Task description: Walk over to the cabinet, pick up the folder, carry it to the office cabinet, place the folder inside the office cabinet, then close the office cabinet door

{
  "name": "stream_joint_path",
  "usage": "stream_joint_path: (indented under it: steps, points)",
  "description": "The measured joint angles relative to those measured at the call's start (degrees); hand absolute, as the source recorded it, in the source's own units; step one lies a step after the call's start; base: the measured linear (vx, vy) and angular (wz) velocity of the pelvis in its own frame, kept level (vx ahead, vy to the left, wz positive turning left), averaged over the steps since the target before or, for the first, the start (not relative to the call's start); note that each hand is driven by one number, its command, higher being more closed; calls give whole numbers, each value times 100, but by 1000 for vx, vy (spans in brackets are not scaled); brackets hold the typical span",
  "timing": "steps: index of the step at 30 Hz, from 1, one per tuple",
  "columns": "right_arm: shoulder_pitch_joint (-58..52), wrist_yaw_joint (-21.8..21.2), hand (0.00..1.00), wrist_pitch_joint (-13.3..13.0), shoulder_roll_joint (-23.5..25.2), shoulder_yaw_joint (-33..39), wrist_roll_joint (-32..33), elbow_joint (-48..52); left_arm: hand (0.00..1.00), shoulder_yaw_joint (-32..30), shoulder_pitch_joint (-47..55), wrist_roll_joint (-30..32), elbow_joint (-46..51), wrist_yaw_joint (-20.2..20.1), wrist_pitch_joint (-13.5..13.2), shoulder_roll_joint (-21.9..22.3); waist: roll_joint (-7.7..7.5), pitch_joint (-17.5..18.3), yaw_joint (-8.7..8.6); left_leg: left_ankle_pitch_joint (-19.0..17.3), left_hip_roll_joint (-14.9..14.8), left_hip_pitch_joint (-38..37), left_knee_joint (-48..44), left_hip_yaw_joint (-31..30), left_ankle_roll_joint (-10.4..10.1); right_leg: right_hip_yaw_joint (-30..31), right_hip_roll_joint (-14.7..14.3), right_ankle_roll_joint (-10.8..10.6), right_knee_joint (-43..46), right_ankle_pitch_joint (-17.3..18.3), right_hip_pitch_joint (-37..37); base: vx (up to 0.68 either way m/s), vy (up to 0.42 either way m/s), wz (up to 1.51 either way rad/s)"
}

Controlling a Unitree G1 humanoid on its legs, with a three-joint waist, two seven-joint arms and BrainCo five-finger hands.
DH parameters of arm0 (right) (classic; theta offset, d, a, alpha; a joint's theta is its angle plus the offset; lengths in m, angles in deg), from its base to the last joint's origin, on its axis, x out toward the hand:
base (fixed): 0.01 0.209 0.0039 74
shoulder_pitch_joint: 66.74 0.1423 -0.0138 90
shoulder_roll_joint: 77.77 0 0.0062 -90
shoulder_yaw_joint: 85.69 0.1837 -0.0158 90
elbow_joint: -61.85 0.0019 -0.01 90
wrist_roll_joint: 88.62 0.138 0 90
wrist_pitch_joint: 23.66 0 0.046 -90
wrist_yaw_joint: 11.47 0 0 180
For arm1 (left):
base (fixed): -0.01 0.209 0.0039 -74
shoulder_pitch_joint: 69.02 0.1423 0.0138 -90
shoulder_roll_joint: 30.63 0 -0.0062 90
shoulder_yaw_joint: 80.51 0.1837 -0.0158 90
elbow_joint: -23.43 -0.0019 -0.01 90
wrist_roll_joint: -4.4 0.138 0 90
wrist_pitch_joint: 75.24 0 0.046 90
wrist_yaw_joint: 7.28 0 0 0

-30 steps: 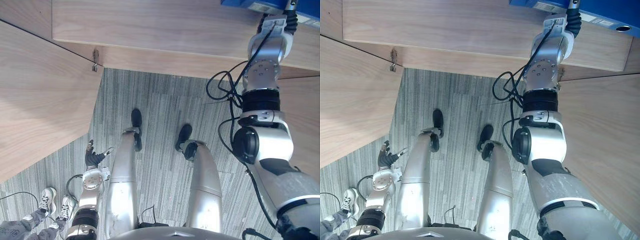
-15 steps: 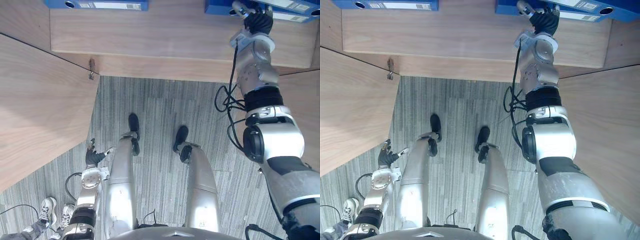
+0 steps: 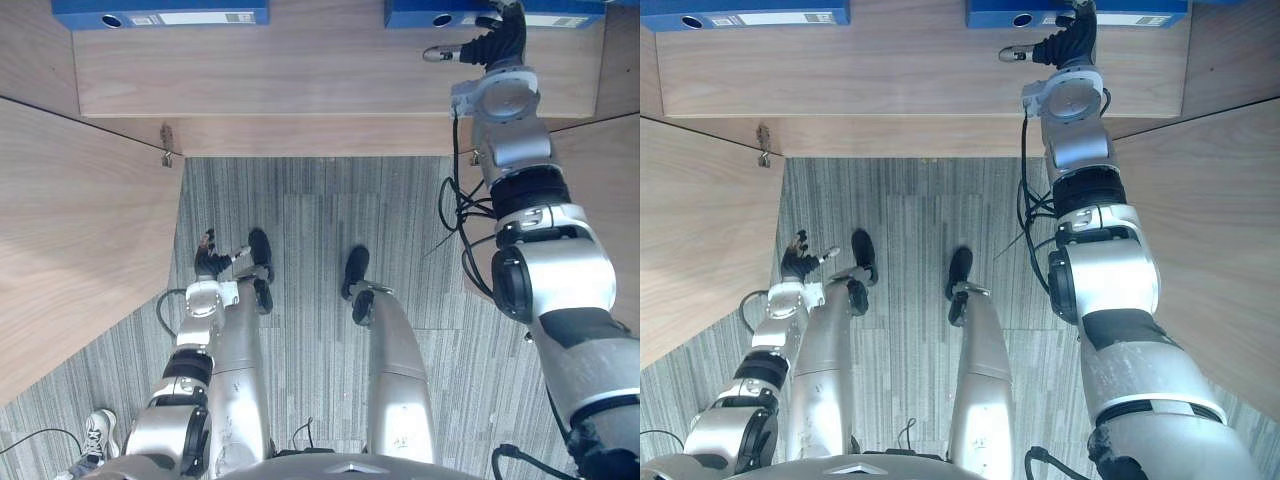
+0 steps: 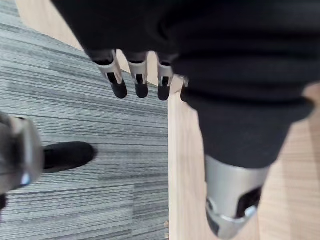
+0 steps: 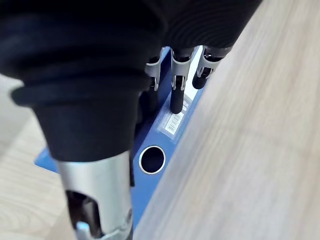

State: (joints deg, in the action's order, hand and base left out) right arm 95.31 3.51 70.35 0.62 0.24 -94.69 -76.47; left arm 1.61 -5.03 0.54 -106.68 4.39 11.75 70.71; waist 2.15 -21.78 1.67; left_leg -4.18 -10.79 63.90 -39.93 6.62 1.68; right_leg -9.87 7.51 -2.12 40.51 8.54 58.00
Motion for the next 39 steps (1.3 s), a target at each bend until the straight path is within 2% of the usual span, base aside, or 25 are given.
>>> stream_joint_path:
  steps: [2,5,10,15,16,19,23,28,32,39]
  points:
    - [-283,1,0,-16,-8,-21,-277,332,0,0,-74,-29,2,0,2,-2,0,0,-14,-3,-11,-4,-1,9,-3,3,-5,0,5,0,3,0,0,0]
    - [-781,12,0,-59,-65,-26,-345,975,0,2,-11,-46,34,2,3,-5,-1,0,-12,-7,-14,-5,0,18,-3,6,-6,0,24,1,6,0,0,0]
    - [-2232,51,0,-323,-431,-24,-391,2815,0,10,769,-27,632,3,-33,-33,-3,-1,-1,-76,-16,-15,-76,38,-3,32,6,0,87,84,22,0,0,0]
    - [-3213,72,0,-629,-463,70,-526,3990,0,5,1221,113,815,2,-72,-30,-8,-4,26,-109,-16,-14,-76,2,-41,4,7,10,114,120,21,4,-3,1]
    - [-3431,90,100,-677,-369,195,-526,4189,0,4,1260,182,824,2,-77,4,-12,-6,45,-107,-10,-14,-73,-4,-39,0,14,6,129,129,22,22,-14,4]
    - [-3671,430,100,-822,-94,360,-536,4344,0,14,1418,301,1043,5,-140,52,-51,-20,54,-97,5,-14,-73,-12,-26,-4,31,17,189,170,42,23,-17,5]
    - [-3724,576,100,-915,41,439,-573,4345,0,7,1444,352,1037,27,-247,55,-115,-36,107,-77,25,-11,-56,-13,-56,7,56,38,308,231,112,17,-38,5]
    - [-3646,735,100,-988,39,306,-1148,4330,0,6,1444,485,1017,48,-275,55,-286,-132,148,-41,26,7,-41,-33,-107,-2,69,89,449,306,189,8,-46,4]
    - [-3402,762,100,-997,29,-48,-1468,4214,0,13,1439,529,968,62,-299,86,-314,-150,150,-43,30,67,-102,-88,-114,-39,89,101,560,369,235,3,-28,6]
    - [-2096,772,100,-995,-68,-566,-1523,3149,0,12,1379,573,1012,193,-522,14,-327,-201,260,-63,39,468,-409,-185,-140,-59,152,118,968,503,637,-4,-16,4]
